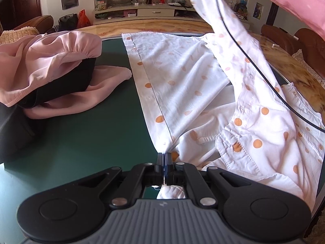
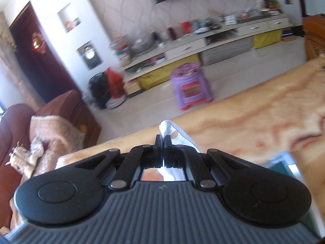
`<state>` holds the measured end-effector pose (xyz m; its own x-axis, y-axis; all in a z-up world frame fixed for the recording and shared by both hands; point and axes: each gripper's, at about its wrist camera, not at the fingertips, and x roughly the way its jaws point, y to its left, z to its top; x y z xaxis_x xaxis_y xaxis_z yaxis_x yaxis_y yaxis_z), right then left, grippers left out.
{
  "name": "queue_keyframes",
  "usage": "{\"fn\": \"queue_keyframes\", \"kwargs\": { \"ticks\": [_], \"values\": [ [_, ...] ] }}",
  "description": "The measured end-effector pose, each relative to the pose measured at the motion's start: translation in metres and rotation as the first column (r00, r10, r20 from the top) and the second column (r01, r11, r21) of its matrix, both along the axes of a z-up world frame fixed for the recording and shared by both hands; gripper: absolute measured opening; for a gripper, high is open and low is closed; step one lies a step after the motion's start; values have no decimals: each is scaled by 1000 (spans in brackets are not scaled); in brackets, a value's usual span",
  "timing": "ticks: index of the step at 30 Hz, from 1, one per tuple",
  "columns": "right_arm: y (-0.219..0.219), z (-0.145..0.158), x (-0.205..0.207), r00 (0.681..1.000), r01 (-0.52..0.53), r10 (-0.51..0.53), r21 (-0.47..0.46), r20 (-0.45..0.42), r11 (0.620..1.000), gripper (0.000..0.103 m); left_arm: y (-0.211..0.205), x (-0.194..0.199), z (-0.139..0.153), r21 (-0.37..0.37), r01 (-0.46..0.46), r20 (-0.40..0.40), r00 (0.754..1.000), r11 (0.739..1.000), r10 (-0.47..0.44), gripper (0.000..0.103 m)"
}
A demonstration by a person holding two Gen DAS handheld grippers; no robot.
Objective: Fold clothes
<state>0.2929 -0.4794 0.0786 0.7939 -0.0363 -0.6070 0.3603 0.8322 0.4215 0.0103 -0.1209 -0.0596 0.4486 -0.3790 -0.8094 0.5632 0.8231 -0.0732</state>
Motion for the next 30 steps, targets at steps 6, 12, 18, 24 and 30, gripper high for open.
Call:
{"fn": "queue_keyframes", "kwargs": {
  "ticks": [6,12,18,24,30],
  "values": [
    [114,-24,103,965,-231,242,104,-99,967,35,0,-1,0,-2,-7,2,1000,1000,7,0],
    [130,-26,81,946,-303,290,-75,-145,950,46,5,0,-2,-26,11,7,1000,1000,-11,0],
    [88,-51,-13,874,-448,425,-52,-237,892,47,11,3,-3,-62,18,-8,1000,998,-18,0],
    [108,-67,-161,746,-647,621,-40,-240,762,47,13,4,-3,-81,3,-20,1000,997,-5,0],
    [131,-46,-281,674,-735,724,-31,-148,678,47,15,2,-1,-76,-14,-26,1000,997,12,1]
  ]
}}
